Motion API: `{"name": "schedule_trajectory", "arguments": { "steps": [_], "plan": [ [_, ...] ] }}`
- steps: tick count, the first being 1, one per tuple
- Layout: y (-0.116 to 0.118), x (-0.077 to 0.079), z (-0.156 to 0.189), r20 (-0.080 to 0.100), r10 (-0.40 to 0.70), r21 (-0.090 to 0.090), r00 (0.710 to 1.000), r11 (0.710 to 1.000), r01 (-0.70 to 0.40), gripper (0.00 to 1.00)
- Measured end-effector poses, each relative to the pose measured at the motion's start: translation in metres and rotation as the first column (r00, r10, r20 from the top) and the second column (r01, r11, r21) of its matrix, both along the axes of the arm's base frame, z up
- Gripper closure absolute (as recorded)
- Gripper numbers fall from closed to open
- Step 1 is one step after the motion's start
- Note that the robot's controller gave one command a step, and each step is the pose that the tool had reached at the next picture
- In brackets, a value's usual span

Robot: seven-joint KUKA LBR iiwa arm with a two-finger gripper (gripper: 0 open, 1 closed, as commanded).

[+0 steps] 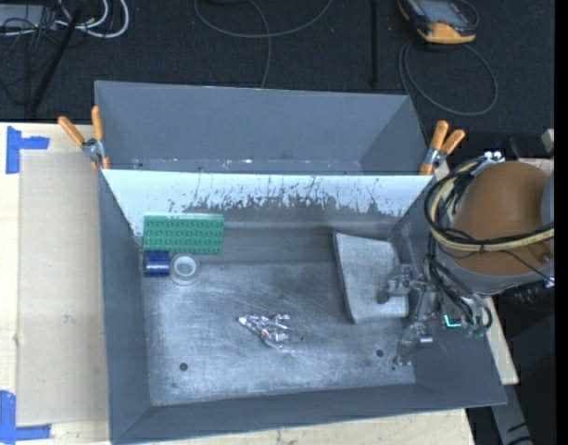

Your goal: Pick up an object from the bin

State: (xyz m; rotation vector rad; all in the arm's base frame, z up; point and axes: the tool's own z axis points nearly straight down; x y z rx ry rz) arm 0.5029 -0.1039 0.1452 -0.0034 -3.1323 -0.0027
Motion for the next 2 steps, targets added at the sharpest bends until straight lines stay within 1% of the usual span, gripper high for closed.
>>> {"name": "schedule_trajectory", "arguments": {
  "steps": [1, 2],
  "plan": [
    [-0.028, -0.026, -0.063, 0.012, 0.015, -0.002, 1.000, 1.000, -0.015, 0.00],
    [-0.043, 0.008, -0.075, 0.000, -0.308, -0.001, 0.951, 0.951, 0.308, 0.00]
  ]
}}
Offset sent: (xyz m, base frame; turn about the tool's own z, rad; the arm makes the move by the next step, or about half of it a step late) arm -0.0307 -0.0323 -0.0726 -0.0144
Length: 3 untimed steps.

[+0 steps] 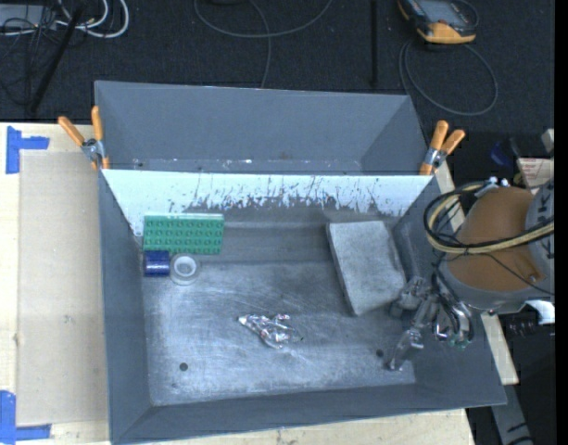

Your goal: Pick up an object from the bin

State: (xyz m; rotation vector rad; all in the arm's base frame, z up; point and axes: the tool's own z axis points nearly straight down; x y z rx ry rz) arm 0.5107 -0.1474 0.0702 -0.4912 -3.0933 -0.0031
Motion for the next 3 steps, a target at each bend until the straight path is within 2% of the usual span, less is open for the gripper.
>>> {"name": "schedule_trajectory", "arguments": {
  "steps": [1, 2, 3],
  "plan": [
    [-0.008, 0.041, 0.006, 0.006, -0.146, 0.003, 0.989, 0.989, 0.146, 0.00],
    [0.052, 0.035, 0.003, 0.016, -0.114, -0.005, 0.993, 0.993, 0.114, 0.00],
    [0.089, 0.028, 0.003, 0.018, -0.030, -0.007, 0.999, 1.000, 0.030, 0.00]
  ]
}}
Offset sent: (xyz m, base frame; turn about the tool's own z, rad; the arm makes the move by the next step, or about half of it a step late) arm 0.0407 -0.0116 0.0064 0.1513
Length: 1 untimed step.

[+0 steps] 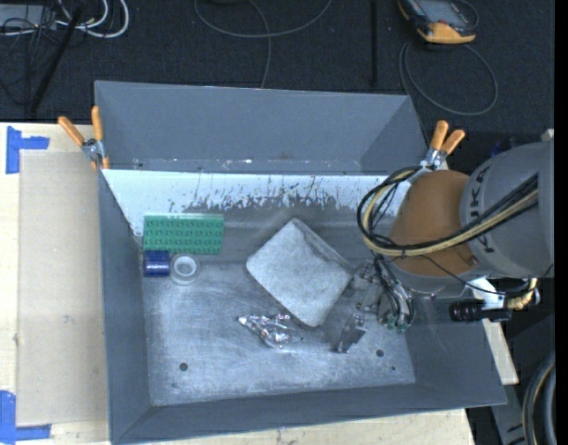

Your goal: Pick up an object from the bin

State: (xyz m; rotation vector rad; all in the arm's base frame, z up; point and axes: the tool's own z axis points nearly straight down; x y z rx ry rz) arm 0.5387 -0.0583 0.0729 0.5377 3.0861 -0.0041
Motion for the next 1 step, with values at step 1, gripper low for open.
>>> {"name": "schedule_trajectory", "arguments": {
  "steps": [1],
  "plan": [
    [0.0723, -0.0166, -0.0003, -0.001, 0.157, 0.001, 0.988, 0.988, -0.157, 0.00]
  ]
}}
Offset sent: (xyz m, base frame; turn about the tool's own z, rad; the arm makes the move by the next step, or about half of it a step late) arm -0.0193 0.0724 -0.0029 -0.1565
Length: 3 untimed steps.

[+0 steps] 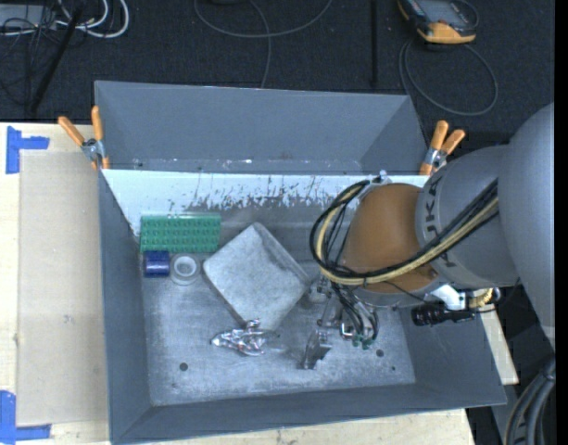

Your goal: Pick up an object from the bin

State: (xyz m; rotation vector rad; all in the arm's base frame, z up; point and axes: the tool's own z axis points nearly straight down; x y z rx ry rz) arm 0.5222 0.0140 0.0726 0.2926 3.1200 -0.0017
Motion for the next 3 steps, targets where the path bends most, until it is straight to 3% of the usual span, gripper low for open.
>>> {"name": "schedule_trajectory", "arguments": {
  "steps": [1, 2, 3],
  "plan": [
    [0.001, -0.002, 0.000, -0.013, 0.002, 0.003, 1.000, 1.000, -0.002, 1.00],
    [0.001, -0.001, -0.001, -0.006, 0.003, 0.002, 1.000, 1.000, -0.003, 0.00],
    [0.067, 0.004, -0.001, -0.003, 0.027, 0.002, 1.000, 1.000, -0.027, 0.00]
  ]
}}
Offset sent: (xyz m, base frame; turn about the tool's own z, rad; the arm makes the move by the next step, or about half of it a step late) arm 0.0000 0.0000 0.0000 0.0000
